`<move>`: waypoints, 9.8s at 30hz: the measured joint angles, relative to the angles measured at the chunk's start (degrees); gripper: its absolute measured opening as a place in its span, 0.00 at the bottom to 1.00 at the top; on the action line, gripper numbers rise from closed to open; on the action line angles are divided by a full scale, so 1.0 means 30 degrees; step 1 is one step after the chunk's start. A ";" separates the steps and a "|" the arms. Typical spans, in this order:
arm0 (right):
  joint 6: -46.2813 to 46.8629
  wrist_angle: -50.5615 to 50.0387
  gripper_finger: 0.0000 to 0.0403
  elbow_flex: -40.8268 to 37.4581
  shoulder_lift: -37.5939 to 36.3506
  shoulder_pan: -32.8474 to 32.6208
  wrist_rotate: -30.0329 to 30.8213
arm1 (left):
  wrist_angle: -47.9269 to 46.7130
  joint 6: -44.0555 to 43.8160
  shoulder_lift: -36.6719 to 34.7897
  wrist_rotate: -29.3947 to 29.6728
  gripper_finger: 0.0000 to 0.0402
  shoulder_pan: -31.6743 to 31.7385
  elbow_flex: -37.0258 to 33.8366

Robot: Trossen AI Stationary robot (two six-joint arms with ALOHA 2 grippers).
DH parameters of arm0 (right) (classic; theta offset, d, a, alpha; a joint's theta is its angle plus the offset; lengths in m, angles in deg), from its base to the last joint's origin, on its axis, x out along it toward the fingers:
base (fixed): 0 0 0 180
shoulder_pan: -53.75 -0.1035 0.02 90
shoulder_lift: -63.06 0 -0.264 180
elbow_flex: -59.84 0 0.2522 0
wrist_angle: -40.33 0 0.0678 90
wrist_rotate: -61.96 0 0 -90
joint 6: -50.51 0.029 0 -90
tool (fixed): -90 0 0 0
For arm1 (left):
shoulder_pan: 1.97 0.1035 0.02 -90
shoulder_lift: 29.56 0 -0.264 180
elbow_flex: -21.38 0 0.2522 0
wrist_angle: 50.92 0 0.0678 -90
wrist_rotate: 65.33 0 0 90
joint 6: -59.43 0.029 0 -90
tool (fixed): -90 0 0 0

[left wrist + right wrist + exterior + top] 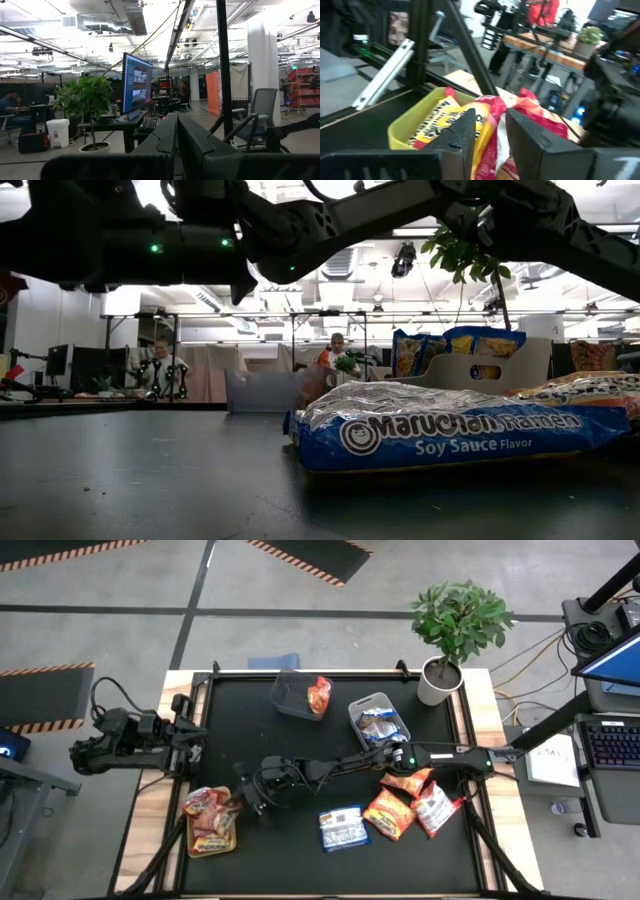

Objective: Sort Maruchan noodles
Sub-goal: Put the red noodle back into the yellow bin

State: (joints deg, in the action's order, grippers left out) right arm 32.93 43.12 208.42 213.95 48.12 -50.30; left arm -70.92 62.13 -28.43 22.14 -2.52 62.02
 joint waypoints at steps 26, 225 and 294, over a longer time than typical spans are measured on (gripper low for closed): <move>-0.0121 -0.6548 0.05 0.0000 -0.3391 0.0757 0.1303 | -0.0247 -0.0165 0.0036 0.0155 0.00 0.0005 -0.0007; -0.3803 -0.0393 0.02 -2.7838 -2.7401 0.1763 0.2980 | -2.3799 -3.7547 2.1632 -0.0554 0.06 -1.5389 0.9362; -0.3803 -0.0415 0.02 -2.7838 -2.7394 0.1763 0.3150 | -2.4848 -3.4565 2.1580 -0.1566 0.00 -1.4457 1.0211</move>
State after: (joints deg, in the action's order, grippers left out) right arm 21.52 41.88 124.91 131.77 53.41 -40.85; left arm -145.47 -41.57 36.31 17.44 -45.89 92.65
